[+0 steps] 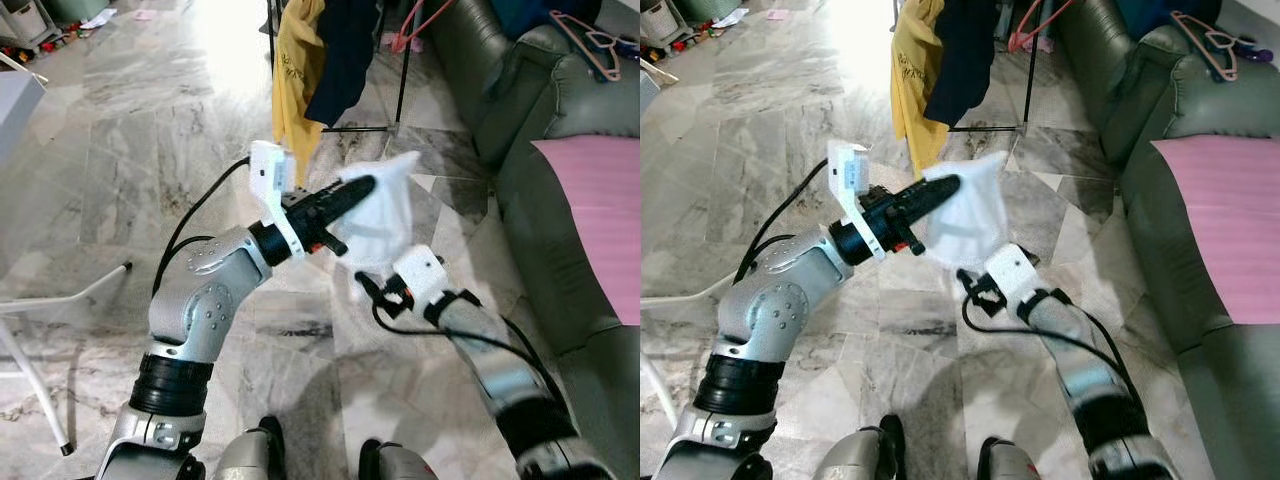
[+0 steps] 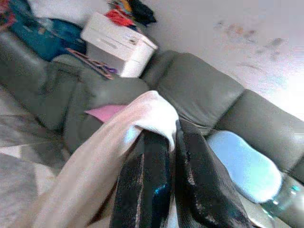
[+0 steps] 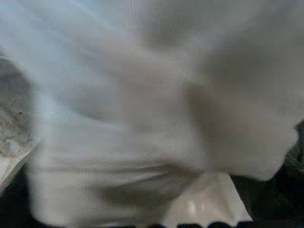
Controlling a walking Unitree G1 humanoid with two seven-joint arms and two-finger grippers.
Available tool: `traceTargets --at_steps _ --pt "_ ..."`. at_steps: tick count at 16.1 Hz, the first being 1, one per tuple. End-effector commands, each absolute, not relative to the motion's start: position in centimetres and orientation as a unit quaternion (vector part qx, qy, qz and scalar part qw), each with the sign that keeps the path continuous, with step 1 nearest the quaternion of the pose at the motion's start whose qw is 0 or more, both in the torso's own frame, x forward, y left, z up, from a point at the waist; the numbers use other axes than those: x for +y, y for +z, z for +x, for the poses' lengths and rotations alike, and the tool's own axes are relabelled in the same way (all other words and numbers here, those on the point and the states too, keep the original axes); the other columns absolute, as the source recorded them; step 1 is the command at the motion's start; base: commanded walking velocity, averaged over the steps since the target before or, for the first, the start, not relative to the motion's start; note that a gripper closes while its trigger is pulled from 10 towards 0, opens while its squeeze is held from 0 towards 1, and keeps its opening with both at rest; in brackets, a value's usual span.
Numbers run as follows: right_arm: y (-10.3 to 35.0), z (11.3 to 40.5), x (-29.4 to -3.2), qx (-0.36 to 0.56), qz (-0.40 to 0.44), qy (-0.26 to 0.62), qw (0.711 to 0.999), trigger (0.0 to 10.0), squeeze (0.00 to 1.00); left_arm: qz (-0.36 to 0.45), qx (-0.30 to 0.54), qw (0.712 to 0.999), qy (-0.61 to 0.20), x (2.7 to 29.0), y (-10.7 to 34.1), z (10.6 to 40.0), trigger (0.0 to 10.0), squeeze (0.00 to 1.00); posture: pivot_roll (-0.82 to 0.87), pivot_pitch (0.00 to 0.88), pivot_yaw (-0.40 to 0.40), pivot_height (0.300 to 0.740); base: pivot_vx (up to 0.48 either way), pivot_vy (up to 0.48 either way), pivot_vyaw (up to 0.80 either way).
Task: Hang hanger
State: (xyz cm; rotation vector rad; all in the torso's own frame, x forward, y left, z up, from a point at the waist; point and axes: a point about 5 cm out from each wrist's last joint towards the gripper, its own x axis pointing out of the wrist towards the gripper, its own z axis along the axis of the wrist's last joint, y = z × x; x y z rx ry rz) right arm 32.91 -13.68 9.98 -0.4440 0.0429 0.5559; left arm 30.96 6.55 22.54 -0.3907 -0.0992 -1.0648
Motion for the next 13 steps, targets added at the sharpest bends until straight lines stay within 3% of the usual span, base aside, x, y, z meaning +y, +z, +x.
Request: traceTargets --at_steps 1,3,13 --pt "9.4 32.9 -13.7 0.029 -0.217 0.273 0.937 0.0 0.0 -0.186 -0.054 0.826 -0.529 6.2 23.2 30.1 10.0 0.0 -0.11 0.241 0.028 0.74 0.0 0.0 0.0" --pt "9.2 33.4 -13.6 0.027 -0.228 0.272 0.935 0.0 0.0 -0.187 -0.046 0.812 -0.551 6.0 23.6 29.2 10.0 0.0 -0.1 0.244 0.024 0.74 0.0 0.0 0.0" --pt "9.6 34.5 -14.9 0.008 -0.193 0.205 0.96 0.0 0.0 -0.2 -0.037 0.802 -0.561 5.7 24.1 28.7 10.0 0.0 -0.11 0.255 0.023 0.74 0.0 0.0 0.0"
